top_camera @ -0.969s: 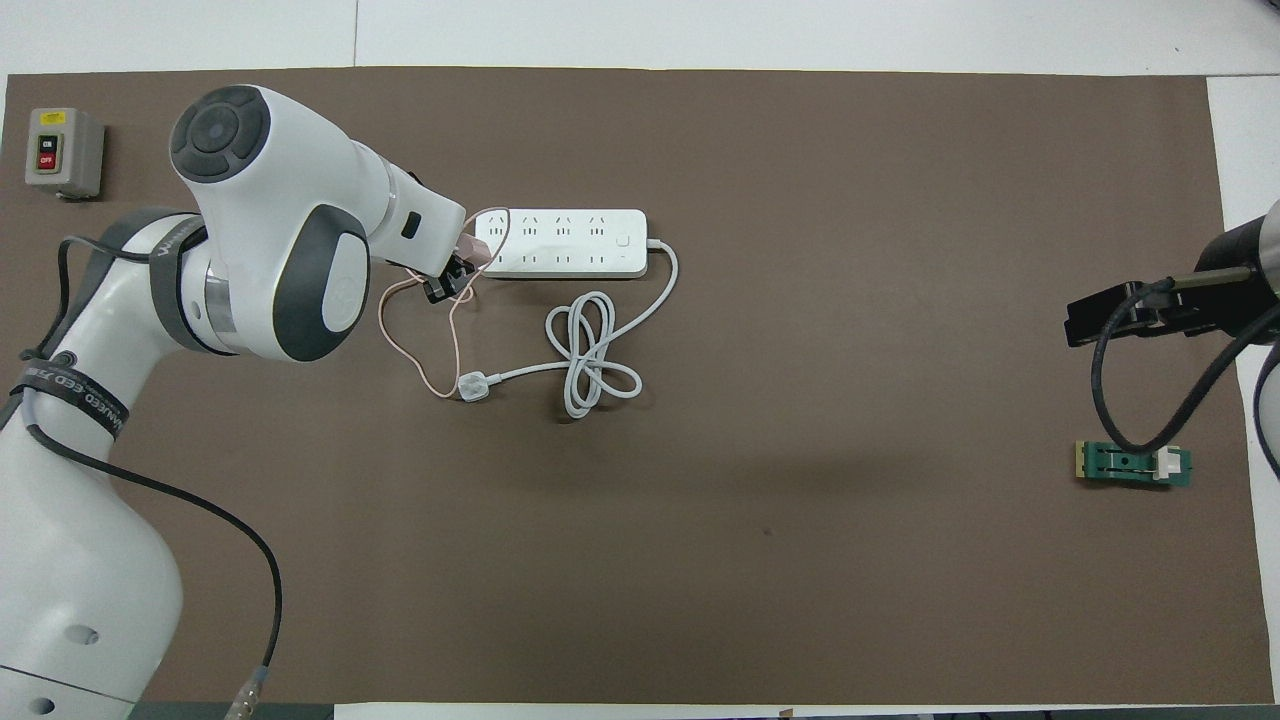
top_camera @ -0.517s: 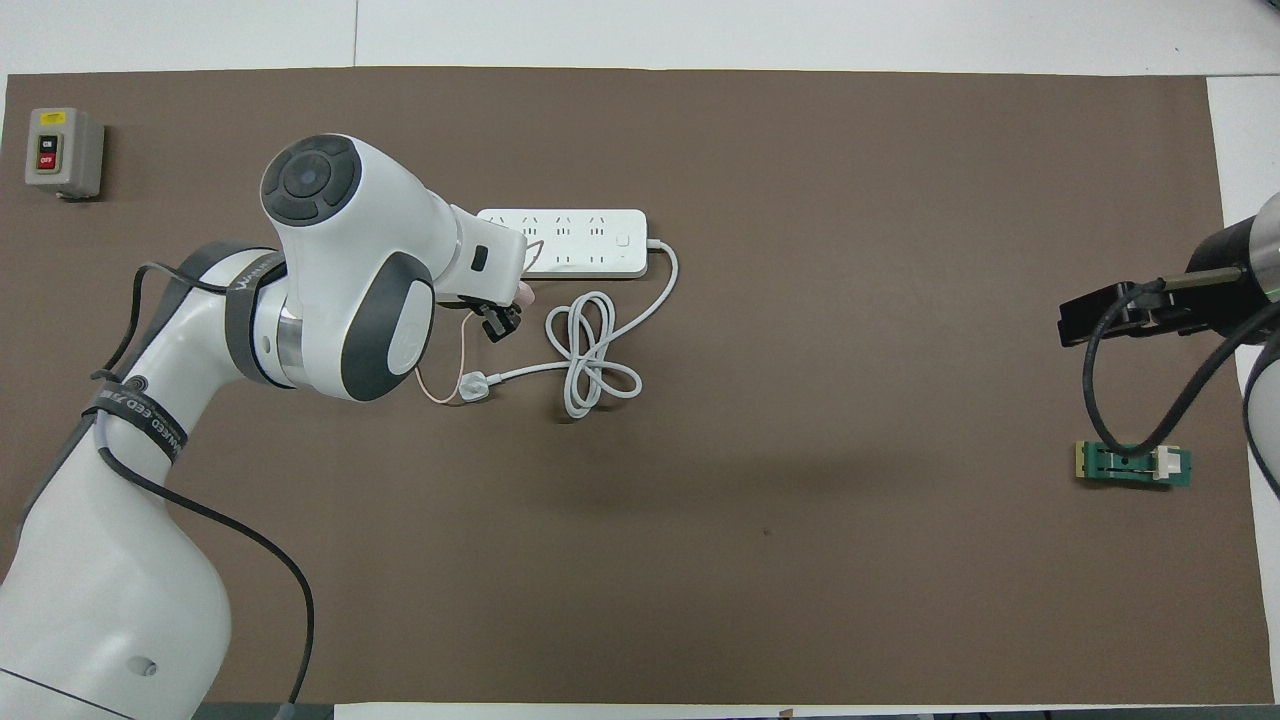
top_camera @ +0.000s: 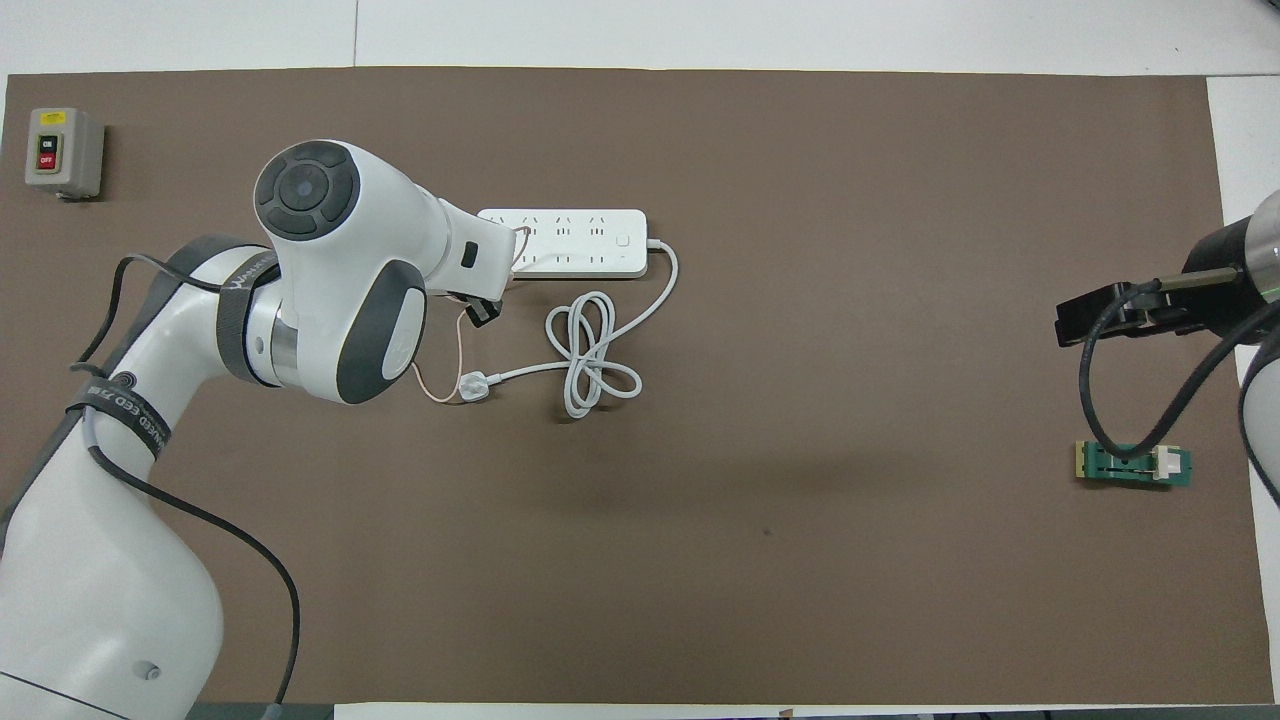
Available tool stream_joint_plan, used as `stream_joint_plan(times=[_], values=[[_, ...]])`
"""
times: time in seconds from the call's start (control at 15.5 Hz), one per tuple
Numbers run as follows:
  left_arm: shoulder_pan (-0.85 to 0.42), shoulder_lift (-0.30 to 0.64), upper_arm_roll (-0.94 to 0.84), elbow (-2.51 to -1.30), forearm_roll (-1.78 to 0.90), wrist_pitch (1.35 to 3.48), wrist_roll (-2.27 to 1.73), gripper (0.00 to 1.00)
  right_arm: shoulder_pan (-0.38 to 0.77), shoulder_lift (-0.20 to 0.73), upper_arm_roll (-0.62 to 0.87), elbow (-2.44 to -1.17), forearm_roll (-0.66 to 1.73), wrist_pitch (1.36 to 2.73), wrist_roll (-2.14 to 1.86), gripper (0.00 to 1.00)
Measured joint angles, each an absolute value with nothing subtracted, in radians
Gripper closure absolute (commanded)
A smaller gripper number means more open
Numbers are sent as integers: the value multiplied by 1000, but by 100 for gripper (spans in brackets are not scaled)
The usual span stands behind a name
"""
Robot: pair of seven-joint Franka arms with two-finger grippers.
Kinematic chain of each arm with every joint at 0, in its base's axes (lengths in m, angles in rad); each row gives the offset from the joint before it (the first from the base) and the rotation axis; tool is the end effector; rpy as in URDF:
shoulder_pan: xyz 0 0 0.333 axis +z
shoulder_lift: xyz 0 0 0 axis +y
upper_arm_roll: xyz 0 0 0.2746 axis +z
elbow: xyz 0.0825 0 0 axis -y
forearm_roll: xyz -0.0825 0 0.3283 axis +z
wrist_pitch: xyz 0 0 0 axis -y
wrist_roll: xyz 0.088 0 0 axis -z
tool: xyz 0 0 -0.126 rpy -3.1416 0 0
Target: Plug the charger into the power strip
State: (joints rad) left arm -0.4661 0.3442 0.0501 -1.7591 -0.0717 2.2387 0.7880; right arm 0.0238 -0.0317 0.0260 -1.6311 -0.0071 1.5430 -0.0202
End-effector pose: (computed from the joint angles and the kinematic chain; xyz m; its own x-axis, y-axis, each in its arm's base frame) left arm 0.5460 -0.2470 0.3554 0.3855 -0.9139 0.1268 -0.9163 -0.3954 -0.0639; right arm 0.4845 0.0234 0.5524 0.9960 0.0696 -0.0565 0.0701 -0.9975 0.0068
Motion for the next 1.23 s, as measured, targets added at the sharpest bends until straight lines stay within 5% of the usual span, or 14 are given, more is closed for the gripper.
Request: stream_joint_plan(times=[0.52, 1.23], values=[[-467, 370, 47, -1785, 119, 2412, 929, 100, 24, -32, 26, -1631, -7, 1543, -20, 0], [-475, 385, 44, -1804, 133, 2392, 958, 100, 24, -32, 26, -1631, -7, 1543, -20, 0]])
